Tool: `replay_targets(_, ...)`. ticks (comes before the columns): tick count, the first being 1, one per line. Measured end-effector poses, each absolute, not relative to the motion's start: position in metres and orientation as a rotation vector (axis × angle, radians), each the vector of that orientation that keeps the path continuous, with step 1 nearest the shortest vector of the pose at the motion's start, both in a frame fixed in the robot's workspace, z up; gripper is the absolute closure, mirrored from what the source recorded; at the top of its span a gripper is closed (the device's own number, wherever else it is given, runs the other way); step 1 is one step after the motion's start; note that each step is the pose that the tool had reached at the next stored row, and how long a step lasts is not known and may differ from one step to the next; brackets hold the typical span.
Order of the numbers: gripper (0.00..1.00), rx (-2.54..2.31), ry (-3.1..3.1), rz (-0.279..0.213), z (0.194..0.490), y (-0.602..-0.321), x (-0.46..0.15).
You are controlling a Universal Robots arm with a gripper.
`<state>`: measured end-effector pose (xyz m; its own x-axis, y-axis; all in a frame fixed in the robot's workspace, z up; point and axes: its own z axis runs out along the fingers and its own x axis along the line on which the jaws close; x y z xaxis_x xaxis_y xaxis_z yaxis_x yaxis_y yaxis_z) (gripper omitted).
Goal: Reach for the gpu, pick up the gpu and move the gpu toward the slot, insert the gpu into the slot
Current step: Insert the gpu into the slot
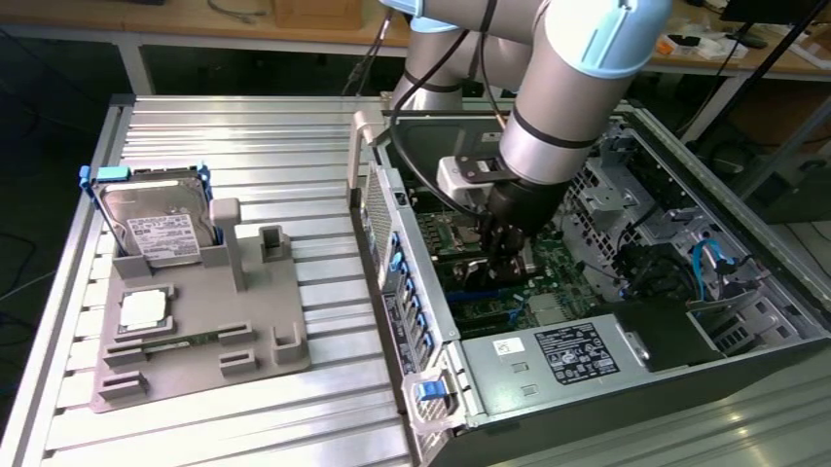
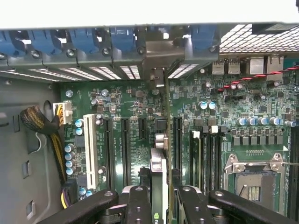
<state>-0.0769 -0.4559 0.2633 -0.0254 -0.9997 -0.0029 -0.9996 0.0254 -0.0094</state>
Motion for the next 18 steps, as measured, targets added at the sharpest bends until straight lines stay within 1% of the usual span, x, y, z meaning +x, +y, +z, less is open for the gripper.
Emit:
replay_targets(6,0.73,-2.184,2.258,0.006,0.2622,-0.4591,-0.0753)
replay_targets(18,0.73,-2.182,2.261,0.007,0.2571,-0.4596,-0.0752)
